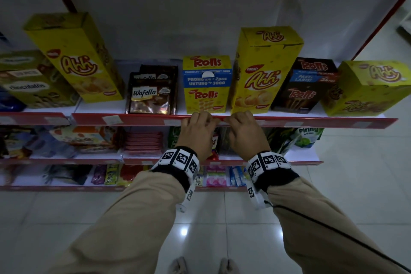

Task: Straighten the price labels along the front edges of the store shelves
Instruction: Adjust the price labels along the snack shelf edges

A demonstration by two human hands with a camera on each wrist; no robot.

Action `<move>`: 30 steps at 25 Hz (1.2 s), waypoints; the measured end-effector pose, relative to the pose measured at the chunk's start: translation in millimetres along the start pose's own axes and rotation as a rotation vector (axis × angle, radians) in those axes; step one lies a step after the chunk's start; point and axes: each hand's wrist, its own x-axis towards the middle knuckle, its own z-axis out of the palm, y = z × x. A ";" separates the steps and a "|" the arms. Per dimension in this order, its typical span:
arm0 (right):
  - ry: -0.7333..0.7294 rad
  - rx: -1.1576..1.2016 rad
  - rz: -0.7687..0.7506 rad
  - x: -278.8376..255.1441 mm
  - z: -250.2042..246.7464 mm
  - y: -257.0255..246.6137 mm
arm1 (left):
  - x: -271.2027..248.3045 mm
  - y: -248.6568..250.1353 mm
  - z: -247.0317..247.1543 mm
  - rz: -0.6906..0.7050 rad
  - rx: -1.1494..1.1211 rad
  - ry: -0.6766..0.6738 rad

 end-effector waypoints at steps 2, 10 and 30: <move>0.033 -0.046 0.016 -0.6 5.3 -4.6 | 0.7 -4.0 0.1 0.027 -0.008 -0.019; 0.063 -0.088 0.158 6.5 16.2 -17.2 | 1.7 -16.0 -0.9 0.117 0.010 0.018; 0.257 1.088 0.506 15.0 21.4 -34.0 | 14.1 -34.9 -0.4 -0.044 -0.404 0.106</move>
